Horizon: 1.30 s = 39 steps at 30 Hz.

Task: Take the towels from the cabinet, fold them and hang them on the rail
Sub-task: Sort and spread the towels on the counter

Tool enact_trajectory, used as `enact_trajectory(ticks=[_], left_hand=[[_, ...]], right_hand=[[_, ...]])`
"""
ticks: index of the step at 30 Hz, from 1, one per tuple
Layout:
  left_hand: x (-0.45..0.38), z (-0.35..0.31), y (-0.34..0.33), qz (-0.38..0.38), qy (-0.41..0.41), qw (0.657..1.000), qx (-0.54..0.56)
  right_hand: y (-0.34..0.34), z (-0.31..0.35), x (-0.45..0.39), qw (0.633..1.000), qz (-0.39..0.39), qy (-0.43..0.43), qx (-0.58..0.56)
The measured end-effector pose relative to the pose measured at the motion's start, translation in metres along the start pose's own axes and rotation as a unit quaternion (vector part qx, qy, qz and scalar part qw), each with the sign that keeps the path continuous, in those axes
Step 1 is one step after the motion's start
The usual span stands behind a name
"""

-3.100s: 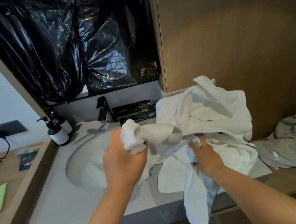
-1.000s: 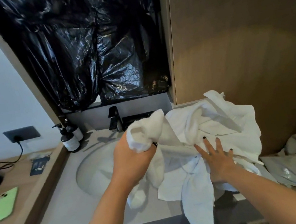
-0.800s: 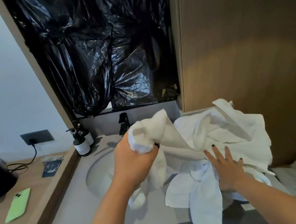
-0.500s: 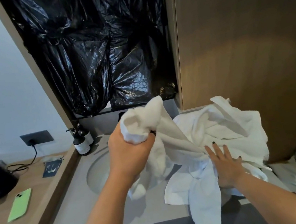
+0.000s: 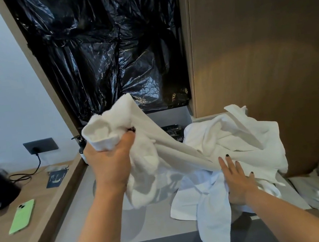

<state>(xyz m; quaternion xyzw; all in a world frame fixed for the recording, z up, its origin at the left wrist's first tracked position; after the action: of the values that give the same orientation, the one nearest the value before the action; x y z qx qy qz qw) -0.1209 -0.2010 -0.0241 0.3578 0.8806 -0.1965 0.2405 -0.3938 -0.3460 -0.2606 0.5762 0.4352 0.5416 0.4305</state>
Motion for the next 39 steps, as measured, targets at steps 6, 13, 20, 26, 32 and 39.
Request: enact_trajectory(ticks=[6, 13, 20, 26, 32, 39], left_hand=[[-0.008, -0.005, 0.009, -0.017, 0.010, 1.000, 0.021], [0.009, -0.003, -0.003, 0.049, 0.011, 0.998, 0.026], [0.022, -0.003, -0.011, 0.059, 0.007, 0.998, 0.036], [0.030, 0.003, -0.004, 0.050, 0.041, 0.997, 0.046], [0.044, 0.000, -0.017, 0.034, 0.069, 0.995, 0.065], [0.070, -0.026, -0.058, 0.007, 0.120, 0.983, 0.139]], right_hand=[[0.005, 0.002, -0.002, 0.999, 0.040, -0.025, -0.011], [0.043, 0.049, 0.015, 0.987, 0.091, 0.126, -0.049], [0.104, 0.060, 0.025, 0.961, -0.018, 0.168, -0.220], [0.165, 0.055, 0.048, 0.877, -0.156, 0.159, -0.425], [0.209, 0.031, 0.096, 0.770, -0.234, 0.180, -0.565], [0.243, -0.065, 0.130, 0.762, -0.229, 0.138, -0.590]])
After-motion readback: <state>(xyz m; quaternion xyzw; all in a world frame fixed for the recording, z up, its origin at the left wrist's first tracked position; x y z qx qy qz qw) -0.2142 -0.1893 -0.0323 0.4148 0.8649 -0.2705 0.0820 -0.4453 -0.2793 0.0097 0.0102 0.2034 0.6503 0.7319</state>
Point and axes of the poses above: each hand's wrist, its own x-axis away from the middle knuckle, its own y-axis out of the back of the hand, z = x × y, the point moved 2 cm from there along -x, towards the middle knuckle, and after that the axes turned 12 degrees about -y, right-handed, at the moved point
